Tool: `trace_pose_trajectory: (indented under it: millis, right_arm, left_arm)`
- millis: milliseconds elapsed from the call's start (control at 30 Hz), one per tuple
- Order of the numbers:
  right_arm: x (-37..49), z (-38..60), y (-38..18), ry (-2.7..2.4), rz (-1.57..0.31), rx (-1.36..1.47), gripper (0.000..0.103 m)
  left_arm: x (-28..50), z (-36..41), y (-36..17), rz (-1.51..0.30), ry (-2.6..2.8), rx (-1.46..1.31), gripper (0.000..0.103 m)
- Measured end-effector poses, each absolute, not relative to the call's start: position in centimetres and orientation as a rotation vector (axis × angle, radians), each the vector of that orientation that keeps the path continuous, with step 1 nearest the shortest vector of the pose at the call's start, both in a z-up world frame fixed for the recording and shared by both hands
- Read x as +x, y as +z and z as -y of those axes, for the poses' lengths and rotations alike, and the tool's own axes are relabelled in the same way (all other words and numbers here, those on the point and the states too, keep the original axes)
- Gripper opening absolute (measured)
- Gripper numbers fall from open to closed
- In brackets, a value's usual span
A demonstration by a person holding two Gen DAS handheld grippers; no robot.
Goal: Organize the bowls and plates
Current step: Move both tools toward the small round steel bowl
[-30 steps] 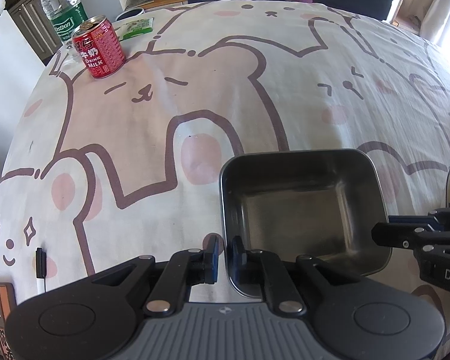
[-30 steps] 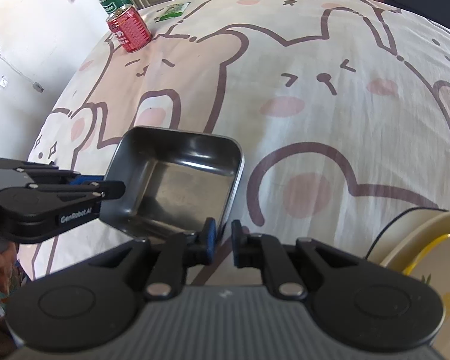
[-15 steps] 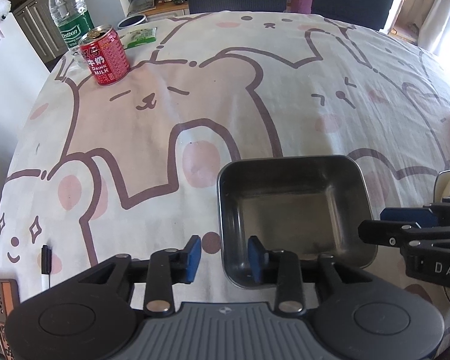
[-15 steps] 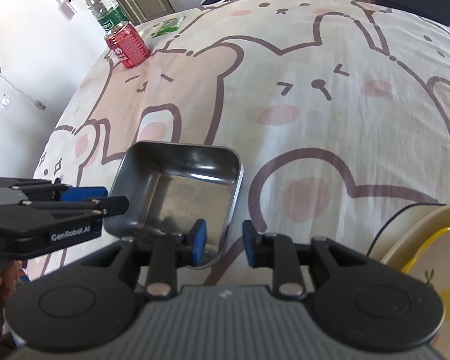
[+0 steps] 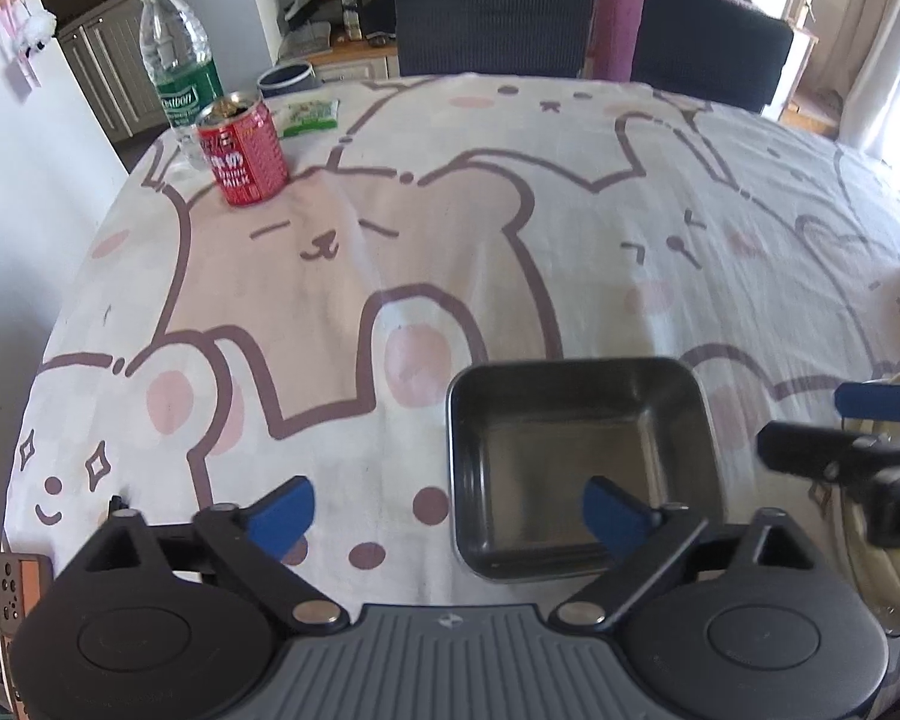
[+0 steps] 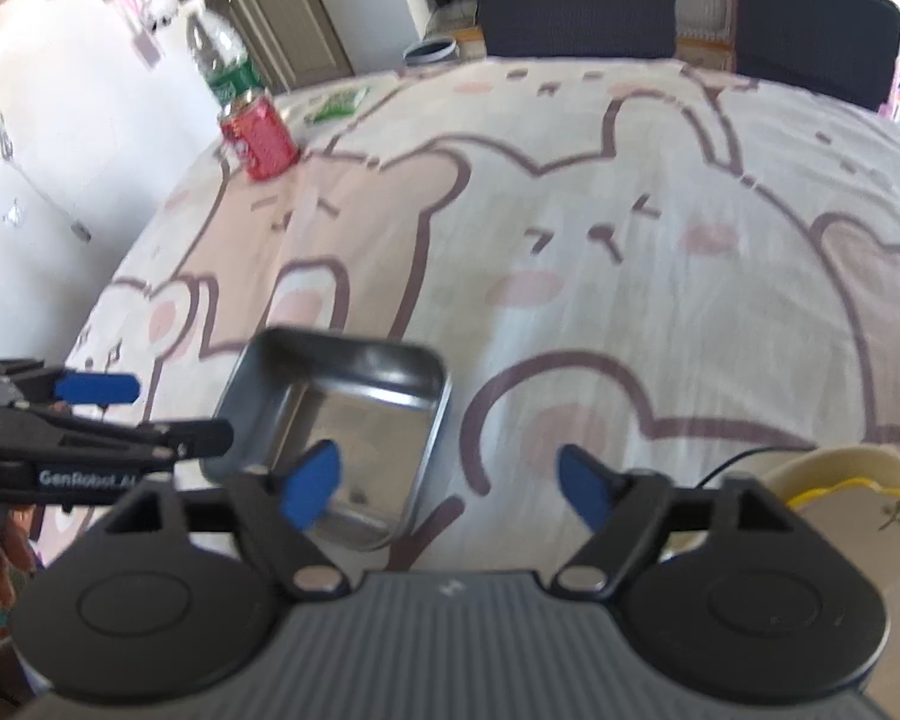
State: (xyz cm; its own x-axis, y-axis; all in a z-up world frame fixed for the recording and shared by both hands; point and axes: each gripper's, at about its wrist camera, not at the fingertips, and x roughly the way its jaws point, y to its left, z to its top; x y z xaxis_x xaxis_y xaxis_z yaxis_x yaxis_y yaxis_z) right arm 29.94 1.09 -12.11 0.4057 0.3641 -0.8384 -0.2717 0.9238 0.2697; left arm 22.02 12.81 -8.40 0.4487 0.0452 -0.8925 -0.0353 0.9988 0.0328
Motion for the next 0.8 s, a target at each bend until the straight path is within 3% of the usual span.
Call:
trace_pose_trajectory:
  millis: [233,800]
  right_arm:
    - [30.0,2.9,-10.2,0.356,-0.968,0.167,0.103]
    - [30.0,21.9,-8.6,-0.021,-0.802,0.334,0.103]
  left_arm:
    - [22.5,-11.6,-7.4,-1.049,0.06,-0.005,0.103]
    - [27.6,3.0,-5.5,-0.887,-0.166,0.038,0.103]
